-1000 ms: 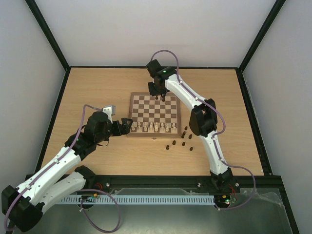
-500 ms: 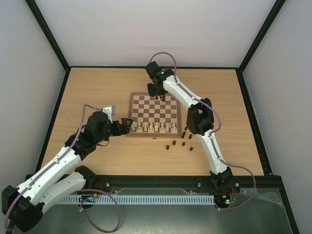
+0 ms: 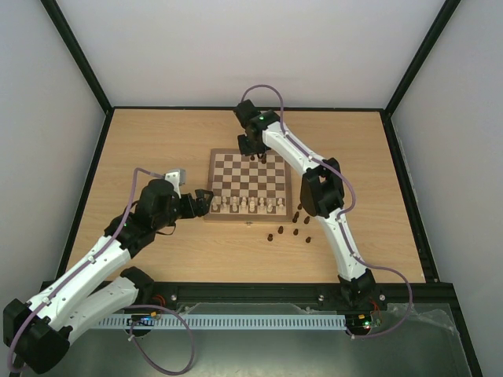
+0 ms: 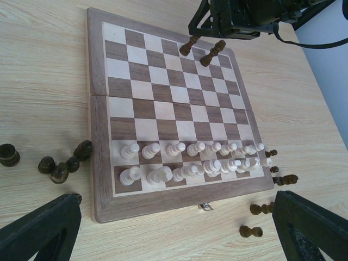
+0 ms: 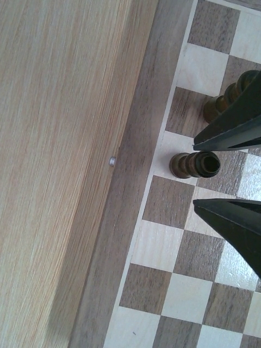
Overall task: Set up the chess pieces on the board
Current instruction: Place the chess piece on the chessboard.
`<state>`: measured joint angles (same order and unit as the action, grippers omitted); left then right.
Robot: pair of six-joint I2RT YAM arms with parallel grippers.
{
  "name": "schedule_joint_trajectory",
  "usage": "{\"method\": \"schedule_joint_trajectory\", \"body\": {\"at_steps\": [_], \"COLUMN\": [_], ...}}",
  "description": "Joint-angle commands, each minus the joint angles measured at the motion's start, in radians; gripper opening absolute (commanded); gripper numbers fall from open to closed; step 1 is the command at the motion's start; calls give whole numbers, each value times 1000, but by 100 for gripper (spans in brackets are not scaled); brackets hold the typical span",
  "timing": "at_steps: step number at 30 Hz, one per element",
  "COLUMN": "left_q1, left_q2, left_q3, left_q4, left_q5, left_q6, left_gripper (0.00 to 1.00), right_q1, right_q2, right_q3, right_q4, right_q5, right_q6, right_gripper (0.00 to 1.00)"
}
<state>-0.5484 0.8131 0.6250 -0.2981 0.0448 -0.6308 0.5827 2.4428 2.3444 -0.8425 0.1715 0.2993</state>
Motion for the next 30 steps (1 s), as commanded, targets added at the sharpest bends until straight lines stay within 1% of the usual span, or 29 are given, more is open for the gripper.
{"method": "schedule_joint_trajectory", "body": {"at_steps": [1,5,14,30], "left_q1": [8,10,14,25], "left_q2": [5,7,11,15], "left_q3": [-5,-5,-8,-14], "left_q4": [25,28,32,40], "left_q5": [9,10,15,26], "left_q6": [12,13,13,14], "left_gripper": [100,100,99,99], "right_q1": [-3,-3,-3,3], "right_q2": [37,41,41,34], "right_q3": [31,31,30,30], "right_q4": [-30,-32,-28,22], "right_q5": [17,17,3,-76], "right_q6": [-1,-2,-1,0], "right_gripper": [24,24,11,10]}}
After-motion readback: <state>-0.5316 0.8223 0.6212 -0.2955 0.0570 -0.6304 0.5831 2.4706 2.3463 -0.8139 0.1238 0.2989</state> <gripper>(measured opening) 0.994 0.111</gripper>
